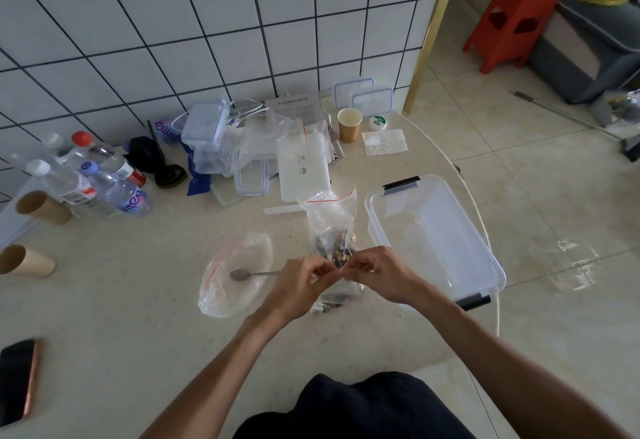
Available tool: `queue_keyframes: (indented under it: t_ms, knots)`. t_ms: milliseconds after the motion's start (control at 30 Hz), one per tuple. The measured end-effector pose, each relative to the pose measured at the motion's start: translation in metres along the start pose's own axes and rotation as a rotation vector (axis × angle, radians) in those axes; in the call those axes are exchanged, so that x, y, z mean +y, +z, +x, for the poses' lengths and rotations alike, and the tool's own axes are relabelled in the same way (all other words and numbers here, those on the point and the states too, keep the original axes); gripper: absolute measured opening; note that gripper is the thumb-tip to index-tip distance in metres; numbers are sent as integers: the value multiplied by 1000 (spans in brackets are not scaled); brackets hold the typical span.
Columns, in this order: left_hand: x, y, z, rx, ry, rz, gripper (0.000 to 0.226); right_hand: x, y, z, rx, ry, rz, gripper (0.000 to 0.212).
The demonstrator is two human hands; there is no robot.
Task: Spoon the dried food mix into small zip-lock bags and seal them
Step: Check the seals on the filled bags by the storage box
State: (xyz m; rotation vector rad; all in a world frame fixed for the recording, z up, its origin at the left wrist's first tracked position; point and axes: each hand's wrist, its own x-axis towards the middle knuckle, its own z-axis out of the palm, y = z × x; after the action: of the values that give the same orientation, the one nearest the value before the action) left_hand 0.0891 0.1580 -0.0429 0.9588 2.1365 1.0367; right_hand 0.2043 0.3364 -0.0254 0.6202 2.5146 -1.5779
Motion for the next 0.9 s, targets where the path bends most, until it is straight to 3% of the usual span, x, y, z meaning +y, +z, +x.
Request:
queue_keyframes:
  t_ms: [200,400,633,800,900]
  knots:
    - [-3,-2,-10,3,75,77,41,2,5,-9,41,17,40,9]
    - [-32,-21,-35,46,26,30,37,6,-6,-27,107,124,168,13]
    - [-42,-29,-57,186,-135,-232,44,10,-2,-34,60,106,184,20]
    - [-50,-20,-65,172,-217,-289,30,19,6,-32,44,201,135,23]
    - [-60,-24,-69,191,-271,-330,29,28,-1,-33,57,284,237,24]
